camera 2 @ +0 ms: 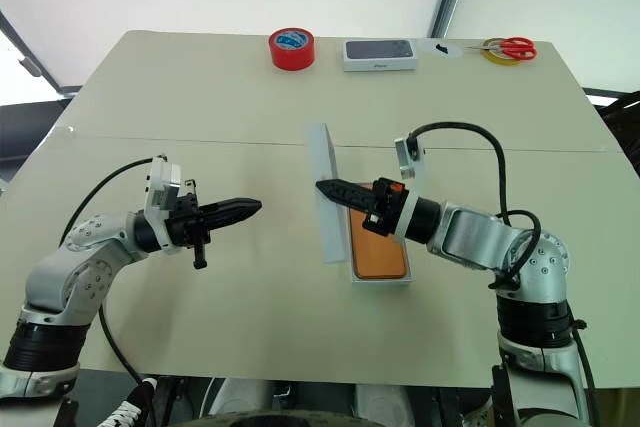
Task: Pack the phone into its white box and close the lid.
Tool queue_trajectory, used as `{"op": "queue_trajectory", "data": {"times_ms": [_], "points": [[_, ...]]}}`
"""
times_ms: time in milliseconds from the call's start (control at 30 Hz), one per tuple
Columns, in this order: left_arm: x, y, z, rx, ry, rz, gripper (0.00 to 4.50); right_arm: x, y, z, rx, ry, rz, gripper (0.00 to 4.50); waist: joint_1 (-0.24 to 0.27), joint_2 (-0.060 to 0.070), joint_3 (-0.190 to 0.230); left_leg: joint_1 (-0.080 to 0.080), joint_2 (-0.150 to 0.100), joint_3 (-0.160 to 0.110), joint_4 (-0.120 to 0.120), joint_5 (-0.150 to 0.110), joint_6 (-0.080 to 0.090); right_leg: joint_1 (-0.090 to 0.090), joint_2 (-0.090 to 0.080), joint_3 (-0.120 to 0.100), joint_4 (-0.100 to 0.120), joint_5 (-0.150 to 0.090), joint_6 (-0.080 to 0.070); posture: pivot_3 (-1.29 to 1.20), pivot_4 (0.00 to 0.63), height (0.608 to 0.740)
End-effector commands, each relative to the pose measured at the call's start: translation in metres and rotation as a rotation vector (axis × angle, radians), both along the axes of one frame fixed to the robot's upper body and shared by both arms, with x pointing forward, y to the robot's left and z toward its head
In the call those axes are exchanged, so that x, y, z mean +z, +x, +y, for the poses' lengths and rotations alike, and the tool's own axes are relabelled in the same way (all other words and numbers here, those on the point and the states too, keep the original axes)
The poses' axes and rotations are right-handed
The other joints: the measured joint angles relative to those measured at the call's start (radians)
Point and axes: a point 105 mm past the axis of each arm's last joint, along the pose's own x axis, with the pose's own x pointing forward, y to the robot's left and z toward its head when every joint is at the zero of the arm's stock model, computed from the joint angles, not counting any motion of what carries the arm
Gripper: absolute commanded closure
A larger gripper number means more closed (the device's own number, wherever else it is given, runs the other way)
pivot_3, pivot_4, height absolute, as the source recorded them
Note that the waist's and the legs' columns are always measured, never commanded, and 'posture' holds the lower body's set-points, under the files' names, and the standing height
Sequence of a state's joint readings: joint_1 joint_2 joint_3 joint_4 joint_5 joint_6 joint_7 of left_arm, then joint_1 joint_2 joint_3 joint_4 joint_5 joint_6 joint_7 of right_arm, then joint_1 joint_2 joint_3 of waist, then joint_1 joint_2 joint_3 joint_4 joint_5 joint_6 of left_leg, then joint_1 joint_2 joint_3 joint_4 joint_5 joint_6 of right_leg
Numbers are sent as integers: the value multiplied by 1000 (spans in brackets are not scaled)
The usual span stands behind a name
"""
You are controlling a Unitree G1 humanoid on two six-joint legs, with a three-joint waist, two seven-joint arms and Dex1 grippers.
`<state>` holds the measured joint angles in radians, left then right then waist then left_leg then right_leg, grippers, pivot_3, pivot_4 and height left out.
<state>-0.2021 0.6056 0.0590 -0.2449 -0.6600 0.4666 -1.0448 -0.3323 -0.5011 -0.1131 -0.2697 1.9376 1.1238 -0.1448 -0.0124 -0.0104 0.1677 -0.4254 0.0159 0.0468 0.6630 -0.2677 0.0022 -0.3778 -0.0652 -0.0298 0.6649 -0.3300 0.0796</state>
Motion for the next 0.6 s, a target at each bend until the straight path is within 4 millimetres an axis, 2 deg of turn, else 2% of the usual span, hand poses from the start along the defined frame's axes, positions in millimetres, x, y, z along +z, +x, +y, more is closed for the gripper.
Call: {"op": "queue_trajectory", "data": {"times_ms": [33,133,267,600], "points": [[7,-4,-11,-26,19,-87,4450,-2,-11,8,75,4,11,4500,-1,0,0,0,0,0,0,0,0,0,0,0,0,0,0,0,150,740],[1,-7,-24,-58,11,-75,4450,-23,1,3,27,-67,115,4500,0,0,0,0,0,0,0,0,0,0,0,0,0,0,0,0,150,740],[-13,-6,-39,-72,11,-72,4450,-33,4,1,20,-112,159,4500,1,0,0,0,0,0,1,0,0,0,0,0,0,0,0,0,150,740],[-32,0,-64,-96,-24,-56,4450,-23,16,-12,-58,-100,125,4500,3,0,0,0,0,0,1,0,0,1,0,0,0,0,0,0,150,740]]}}
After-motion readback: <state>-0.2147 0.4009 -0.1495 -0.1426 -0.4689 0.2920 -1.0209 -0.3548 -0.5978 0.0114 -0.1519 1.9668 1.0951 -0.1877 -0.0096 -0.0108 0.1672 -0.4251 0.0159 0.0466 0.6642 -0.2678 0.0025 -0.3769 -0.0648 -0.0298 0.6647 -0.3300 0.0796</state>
